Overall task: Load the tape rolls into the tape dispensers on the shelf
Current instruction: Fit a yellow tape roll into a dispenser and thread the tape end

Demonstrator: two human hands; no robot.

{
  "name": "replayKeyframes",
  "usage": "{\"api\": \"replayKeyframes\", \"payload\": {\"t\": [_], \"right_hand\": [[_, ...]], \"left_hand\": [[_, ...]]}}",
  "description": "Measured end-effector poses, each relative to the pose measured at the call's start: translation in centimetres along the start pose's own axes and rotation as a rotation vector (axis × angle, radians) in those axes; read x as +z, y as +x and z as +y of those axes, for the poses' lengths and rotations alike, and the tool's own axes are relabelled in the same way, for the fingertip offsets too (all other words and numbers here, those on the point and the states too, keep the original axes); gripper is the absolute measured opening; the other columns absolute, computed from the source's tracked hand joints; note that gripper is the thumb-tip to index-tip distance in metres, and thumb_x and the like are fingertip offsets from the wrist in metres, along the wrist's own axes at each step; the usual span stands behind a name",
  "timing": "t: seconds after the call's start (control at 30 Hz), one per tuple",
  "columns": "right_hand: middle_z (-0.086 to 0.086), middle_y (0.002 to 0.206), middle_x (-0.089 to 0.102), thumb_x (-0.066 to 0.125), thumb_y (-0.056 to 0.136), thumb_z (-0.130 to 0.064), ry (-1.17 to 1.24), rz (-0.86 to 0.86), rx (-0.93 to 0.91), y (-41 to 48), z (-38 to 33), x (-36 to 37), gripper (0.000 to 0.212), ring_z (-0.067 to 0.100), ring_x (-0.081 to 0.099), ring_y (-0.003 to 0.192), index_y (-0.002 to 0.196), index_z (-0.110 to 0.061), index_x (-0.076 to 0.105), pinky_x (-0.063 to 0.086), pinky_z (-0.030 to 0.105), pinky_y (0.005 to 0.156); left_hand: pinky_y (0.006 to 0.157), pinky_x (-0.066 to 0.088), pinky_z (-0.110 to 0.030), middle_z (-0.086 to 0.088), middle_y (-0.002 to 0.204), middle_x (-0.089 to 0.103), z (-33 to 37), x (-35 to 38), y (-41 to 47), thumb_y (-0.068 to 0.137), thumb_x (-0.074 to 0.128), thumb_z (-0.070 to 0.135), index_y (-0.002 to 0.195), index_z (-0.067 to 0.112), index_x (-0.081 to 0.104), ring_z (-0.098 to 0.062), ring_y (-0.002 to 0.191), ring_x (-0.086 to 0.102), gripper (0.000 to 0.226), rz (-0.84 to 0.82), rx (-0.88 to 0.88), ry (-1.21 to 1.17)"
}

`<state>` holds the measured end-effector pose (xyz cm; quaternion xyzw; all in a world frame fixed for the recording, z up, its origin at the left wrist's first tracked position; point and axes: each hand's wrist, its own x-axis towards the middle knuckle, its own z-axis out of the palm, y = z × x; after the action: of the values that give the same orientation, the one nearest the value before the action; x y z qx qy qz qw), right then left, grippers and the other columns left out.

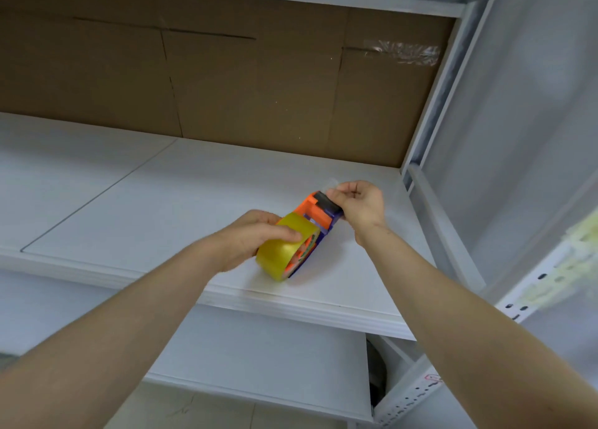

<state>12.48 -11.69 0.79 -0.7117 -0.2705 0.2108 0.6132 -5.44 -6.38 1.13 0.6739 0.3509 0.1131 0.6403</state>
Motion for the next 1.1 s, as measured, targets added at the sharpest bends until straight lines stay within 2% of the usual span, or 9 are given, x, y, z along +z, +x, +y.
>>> {"api": "replayKeyframes", "payload": {"t": [0.13,0.27,0.47,0.57,0.7,0.8,0.9,0.97,1.1], "right_hand": [[-0.004,0.07,0.058,0.073,0.078,-0.016,-0.088,0.005,-0.1,0.0,-0.8,0.5,0.026,0.019,0.058,0.078,0.065,-0.025,0.051,0.053,0.039,0.078],[-0.002,0.073,0.06,0.077,0.072,-0.024,-0.17,0.002,-0.08,-0.1,-1.5,0.5,0.025,0.021,0.061,0.079,0.066,-0.023,0.053,0.054,0.041,0.081],[-0.006,0.063,0.054,0.081,0.069,-0.031,-0.29,-0.068,-0.059,-1.0,-3.0,-0.1,0.043,0.008,0.056,0.062,0.091,-0.012,0.05,0.052,0.032,0.074],[0.0,0.073,0.057,0.083,0.064,-0.031,-0.31,-0.1,-0.013,-1.1,-3.4,-0.4,0.042,0.016,0.058,0.075,0.081,-0.012,0.05,0.053,0.036,0.078],[0.005,0.073,0.059,0.082,0.067,-0.018,-0.285,-0.152,0.051,-1.4,-4.2,-0.8,0.032,0.017,0.058,0.071,0.066,-0.011,0.051,0.051,0.031,0.066],[0.008,0.075,0.057,0.081,0.069,-0.013,-0.33,-0.133,0.047,-1.7,-4.3,-1.0,0.035,0.019,0.057,0.078,0.061,-0.013,0.046,0.055,0.042,0.083],[0.004,0.071,0.054,0.079,0.071,-0.011,-0.328,-0.13,0.07,-1.8,-4.3,-1.1,0.033,0.02,0.058,0.081,0.064,-0.013,0.046,0.054,0.042,0.087],[0.007,0.081,0.056,0.077,0.071,-0.007,-0.278,-0.128,0.097,-1.9,-4.4,-1.1,0.028,0.02,0.058,0.082,0.079,-0.01,0.051,0.056,0.039,0.083],[0.012,0.095,0.056,0.071,0.073,0.002,-0.137,-0.11,0.143,-2.4,-3.9,-1.1,0.032,0.02,0.057,0.077,0.094,-0.008,0.049,0.045,0.024,0.052]], "left_hand": [[0.072,0.049,-0.029,-0.009,0.093,0.068,1.5,0.5,0.9,0.081,0.061,0.045,0.102,0.013,0.06,-0.021,0.077,0.063,0.039,0.202,-0.124,0.124],[0.072,0.047,-0.032,-0.011,0.084,0.065,0.7,1.6,1.5,0.082,0.062,0.047,0.075,0.011,0.059,-0.022,0.066,0.058,0.037,0.423,-0.074,0.099],[0.084,0.054,-0.041,-0.009,0.076,0.064,0.4,2.3,1.5,0.08,0.064,0.045,0.064,0.015,0.055,-0.03,0.079,0.064,0.035,0.482,-0.013,0.069],[0.085,0.054,-0.043,-0.009,0.075,0.065,0.4,2.5,1.3,0.079,0.066,0.044,0.063,0.015,0.055,-0.033,0.085,0.067,0.035,0.489,0.0,0.044],[0.085,0.054,-0.043,-0.009,0.071,0.061,0.5,2.7,1.1,0.08,0.066,0.044,0.06,0.016,0.05,-0.029,0.077,0.062,0.038,0.498,0.016,0.025],[0.084,0.053,-0.043,-0.009,0.072,0.059,0.5,3.0,1.2,0.08,0.065,0.045,0.059,0.017,0.045,-0.028,0.074,0.058,0.04,0.513,0.019,0.06],[0.083,0.054,-0.041,-0.006,0.071,0.06,0.4,3.1,1.4,0.081,0.063,0.047,0.062,0.016,0.049,-0.024,0.072,0.059,0.039,0.512,0.025,0.104],[0.083,0.054,-0.041,-0.009,0.076,0.062,0.4,3.2,1.6,0.081,0.062,0.049,0.067,0.013,0.053,-0.025,0.074,0.06,0.04,0.509,0.034,0.148],[0.076,0.053,-0.039,-0.009,0.077,0.058,0.1,3.2,2.3,0.081,0.06,0.051,0.065,0.016,0.048,-0.026,0.071,0.056,0.041,0.529,0.023,0.178]]}}
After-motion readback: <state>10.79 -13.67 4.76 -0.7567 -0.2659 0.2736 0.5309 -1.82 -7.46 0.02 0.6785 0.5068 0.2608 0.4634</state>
